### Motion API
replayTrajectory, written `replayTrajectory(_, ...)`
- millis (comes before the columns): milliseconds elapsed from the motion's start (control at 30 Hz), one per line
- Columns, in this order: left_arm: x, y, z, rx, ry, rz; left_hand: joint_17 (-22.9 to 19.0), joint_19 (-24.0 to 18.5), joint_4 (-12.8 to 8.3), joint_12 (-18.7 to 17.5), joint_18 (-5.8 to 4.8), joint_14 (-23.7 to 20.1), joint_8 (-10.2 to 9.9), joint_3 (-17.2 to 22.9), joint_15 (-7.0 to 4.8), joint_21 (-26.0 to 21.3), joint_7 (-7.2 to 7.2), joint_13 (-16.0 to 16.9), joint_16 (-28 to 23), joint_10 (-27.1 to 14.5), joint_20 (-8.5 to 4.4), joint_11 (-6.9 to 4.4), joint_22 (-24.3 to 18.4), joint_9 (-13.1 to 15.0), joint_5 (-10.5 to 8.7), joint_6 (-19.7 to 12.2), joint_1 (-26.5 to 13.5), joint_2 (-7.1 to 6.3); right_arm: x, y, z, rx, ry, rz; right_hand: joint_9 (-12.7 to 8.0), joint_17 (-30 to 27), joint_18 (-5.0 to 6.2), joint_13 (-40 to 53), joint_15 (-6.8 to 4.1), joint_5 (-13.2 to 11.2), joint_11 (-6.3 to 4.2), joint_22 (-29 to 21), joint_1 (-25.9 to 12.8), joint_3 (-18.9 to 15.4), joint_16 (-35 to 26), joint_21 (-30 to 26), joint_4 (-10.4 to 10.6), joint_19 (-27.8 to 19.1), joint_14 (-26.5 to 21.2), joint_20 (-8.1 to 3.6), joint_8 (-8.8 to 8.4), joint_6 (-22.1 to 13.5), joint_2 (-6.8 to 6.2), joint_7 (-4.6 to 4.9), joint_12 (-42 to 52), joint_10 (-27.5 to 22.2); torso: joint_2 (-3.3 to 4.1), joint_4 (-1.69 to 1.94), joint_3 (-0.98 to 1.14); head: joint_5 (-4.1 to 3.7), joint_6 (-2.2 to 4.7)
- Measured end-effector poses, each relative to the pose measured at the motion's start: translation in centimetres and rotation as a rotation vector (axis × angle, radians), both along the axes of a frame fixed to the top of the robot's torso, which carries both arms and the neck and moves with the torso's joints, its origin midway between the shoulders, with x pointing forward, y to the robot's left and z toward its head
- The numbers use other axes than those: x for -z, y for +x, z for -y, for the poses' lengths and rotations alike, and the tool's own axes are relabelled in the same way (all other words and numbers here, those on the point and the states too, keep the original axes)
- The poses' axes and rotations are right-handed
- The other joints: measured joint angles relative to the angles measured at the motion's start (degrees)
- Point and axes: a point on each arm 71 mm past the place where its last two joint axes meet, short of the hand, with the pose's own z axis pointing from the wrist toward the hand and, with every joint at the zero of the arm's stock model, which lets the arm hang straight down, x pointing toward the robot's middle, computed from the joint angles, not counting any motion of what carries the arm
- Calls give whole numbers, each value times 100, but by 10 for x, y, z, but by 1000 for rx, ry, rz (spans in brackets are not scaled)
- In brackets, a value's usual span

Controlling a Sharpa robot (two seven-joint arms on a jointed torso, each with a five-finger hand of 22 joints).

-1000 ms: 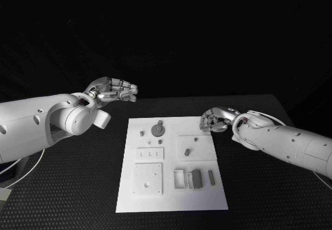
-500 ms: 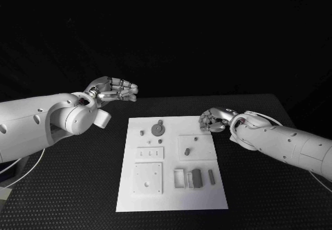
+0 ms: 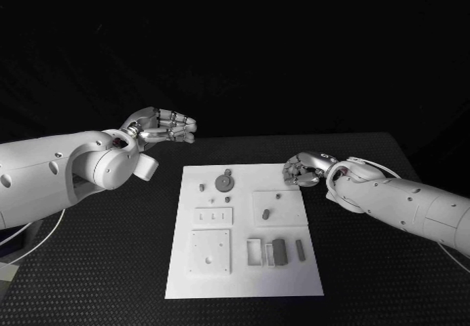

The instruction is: Assemble the parts on the task board

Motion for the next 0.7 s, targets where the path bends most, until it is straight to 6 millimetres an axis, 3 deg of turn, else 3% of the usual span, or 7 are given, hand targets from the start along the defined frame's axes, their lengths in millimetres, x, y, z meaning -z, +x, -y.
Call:
replayTrajectory(467, 0, 0, -1, 0, 0, -1, -1, 0, 0, 0, 0, 0, 0, 0, 0, 0, 0, 0, -22, 0, 0, 0, 0, 0, 0, 0, 0, 0, 0, 0, -1, 0, 1, 2, 19, 22, 0, 6, 7, 0, 0, 0, -2, 16, 21, 23, -16, 9, 12, 10, 14, 55, 47, -13, 49, 0, -1, -3, 4, 12, -8)
replayTrajectory(700, 0, -1, 0, 0, 1, -1, 4, 0, 0, 0, 0, 0, 0, 0, 0, 0, 1, 0, -22, 0, 0, 0, 0, 1, 0, -1, 0, 0, 1, -1, -3, -7, 4, 1, 47, 44, 0, 6, -25, 0, 0, 0, -31, 16, 21, 58, -47, 9, 17, 10, 52, 168, 76, -65, 74, 0, -1, -3, 4, 14, -15)
